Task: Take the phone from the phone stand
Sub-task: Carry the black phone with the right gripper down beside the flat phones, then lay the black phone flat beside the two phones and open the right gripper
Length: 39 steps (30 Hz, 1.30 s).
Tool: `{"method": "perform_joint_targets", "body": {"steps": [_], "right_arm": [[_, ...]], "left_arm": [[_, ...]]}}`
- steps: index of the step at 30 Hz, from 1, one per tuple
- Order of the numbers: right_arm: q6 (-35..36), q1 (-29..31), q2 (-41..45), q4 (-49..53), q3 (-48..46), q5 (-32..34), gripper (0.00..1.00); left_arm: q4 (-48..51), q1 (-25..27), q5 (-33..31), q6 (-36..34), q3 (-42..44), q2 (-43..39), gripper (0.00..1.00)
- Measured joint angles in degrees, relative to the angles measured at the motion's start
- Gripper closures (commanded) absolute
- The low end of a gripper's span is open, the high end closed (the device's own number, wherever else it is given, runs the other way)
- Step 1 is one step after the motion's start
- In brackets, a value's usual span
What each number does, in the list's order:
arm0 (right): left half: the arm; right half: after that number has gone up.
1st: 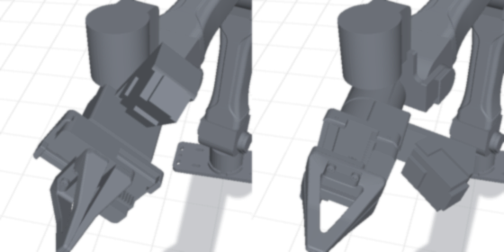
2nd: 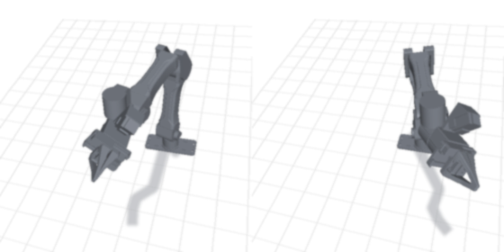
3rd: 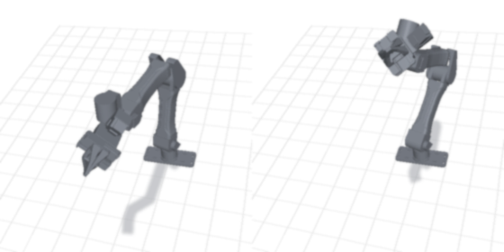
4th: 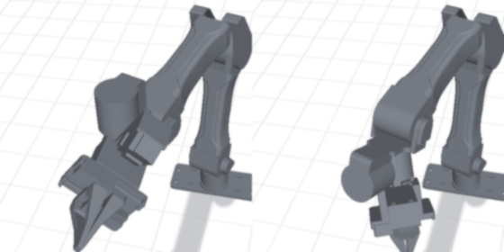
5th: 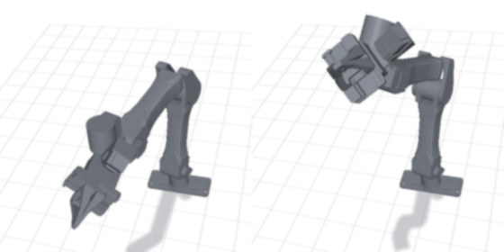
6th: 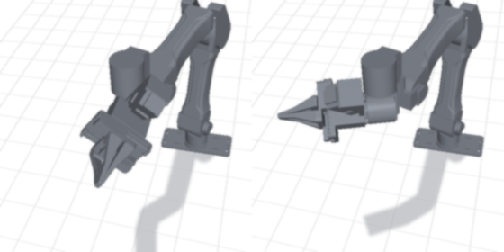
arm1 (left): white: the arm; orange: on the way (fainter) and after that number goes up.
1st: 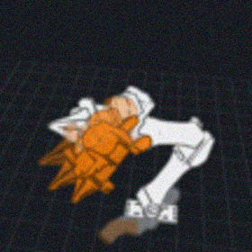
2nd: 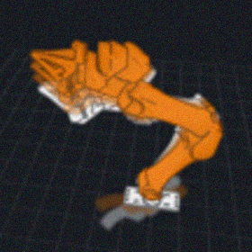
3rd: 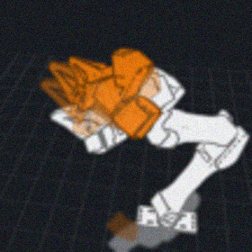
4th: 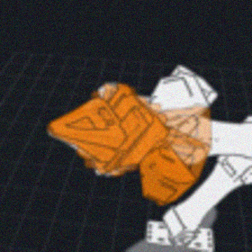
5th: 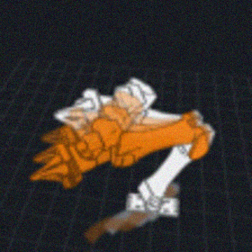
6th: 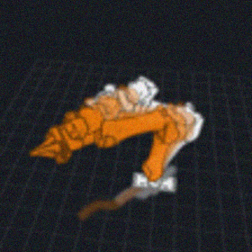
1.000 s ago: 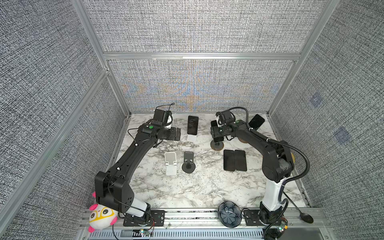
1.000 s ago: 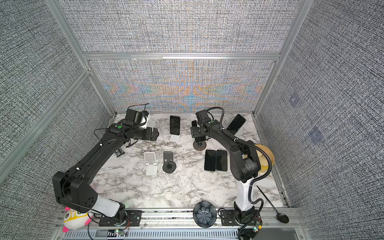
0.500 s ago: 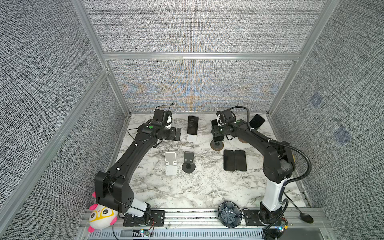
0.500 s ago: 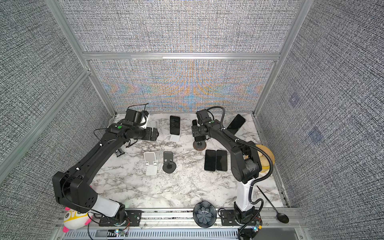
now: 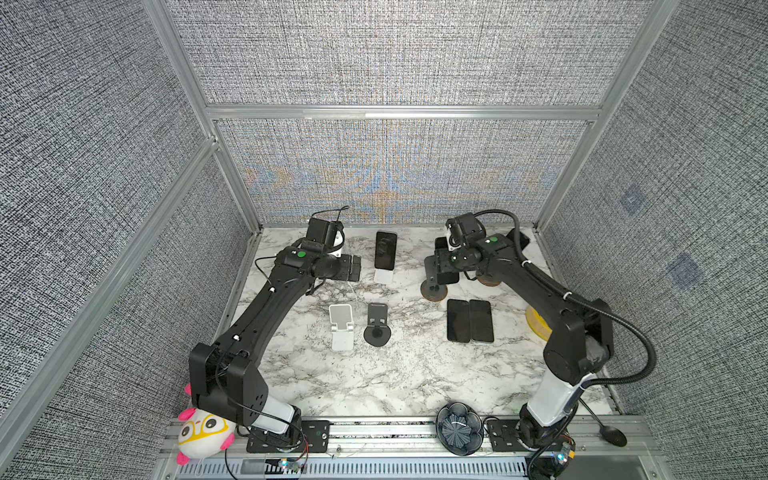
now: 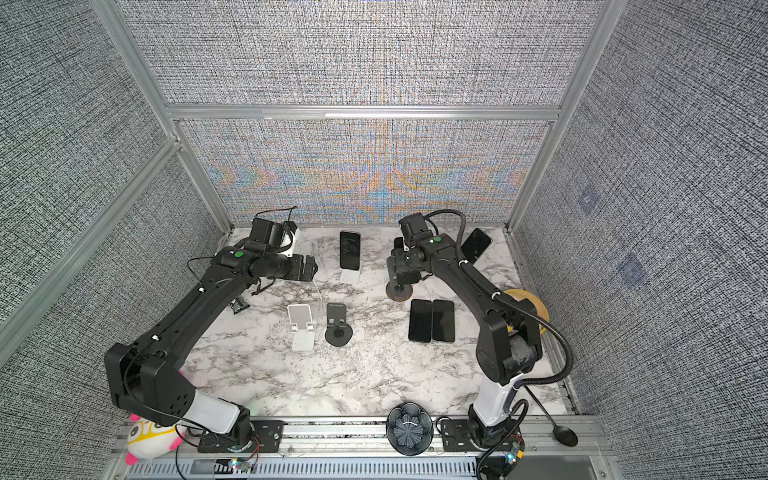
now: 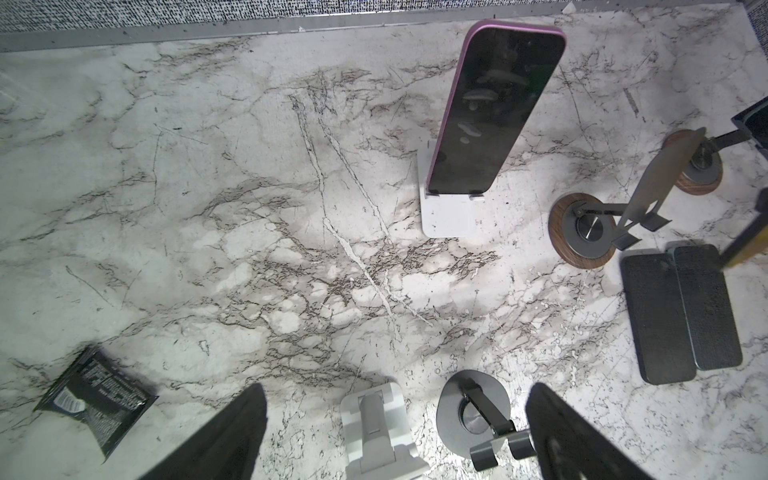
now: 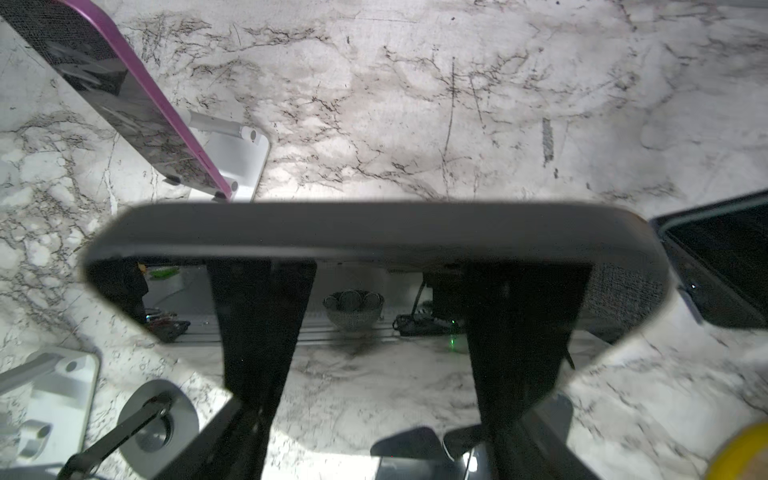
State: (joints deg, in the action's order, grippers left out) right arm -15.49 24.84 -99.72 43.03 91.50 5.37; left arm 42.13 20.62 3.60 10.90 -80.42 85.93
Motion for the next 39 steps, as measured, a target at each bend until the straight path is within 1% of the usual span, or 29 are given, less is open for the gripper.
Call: {"method": "perform_joint_targets", "body": {"steps": [4, 6, 9, 13, 15, 18, 25, 30, 36, 39], "right_arm": [[-2.14, 0.15, 2.97, 9.03, 0.63, -0.22, 0.34], [-3.10, 0.15, 3.61, 13.03, 0.74, -1.60, 0.34], [-4.79, 0.13, 3.39, 18.97, 0.50, -5.16, 0.35], [-7.23, 0.28, 2.12, 22.49, -2.86, -13.22, 0.36], [-8.26, 0.68, 1.29, 22.56, -5.22, -16.55, 0.36], [-9.94, 1.81, -0.28, 21.88, -7.65, -19.78, 0.36], [-12.92, 4.37, -5.86, 18.03, -8.57, -23.80, 0.35], [-14.47, 4.52, -8.90, 16.20, -9.57, -24.09, 0.35], [-15.69, 4.42, -12.28, 13.60, -9.88, -23.02, 0.35], [-16.06, 4.26, -13.55, 12.11, -9.88, -21.81, 0.33]], "left_arm": [[0.00, -0.09, 0.00, -0.09, 0.00, 0.00, 0.02], [0.04, -0.09, 0.02, -0.15, 0.00, 0.00, 0.02], [0.33, -0.09, 0.04, -0.17, -0.02, 0.00, 0.02], [0.44, -0.09, 0.46, -0.17, -0.02, 0.00, 0.02], [0.50, -0.09, 0.48, -0.20, -0.02, 0.00, 0.02], [0.81, -0.09, 0.44, -0.37, -0.02, -0.15, 0.02], [0.90, -0.09, 0.44, -0.39, -0.02, -0.46, 0.02], [0.90, -0.09, 0.42, -0.42, -0.02, -1.09, 0.02], [0.90, -0.09, 0.42, -0.42, -0.02, -1.20, 0.02], [0.90, -0.09, 0.42, -0.42, -0.02, -1.20, 0.02]]}}
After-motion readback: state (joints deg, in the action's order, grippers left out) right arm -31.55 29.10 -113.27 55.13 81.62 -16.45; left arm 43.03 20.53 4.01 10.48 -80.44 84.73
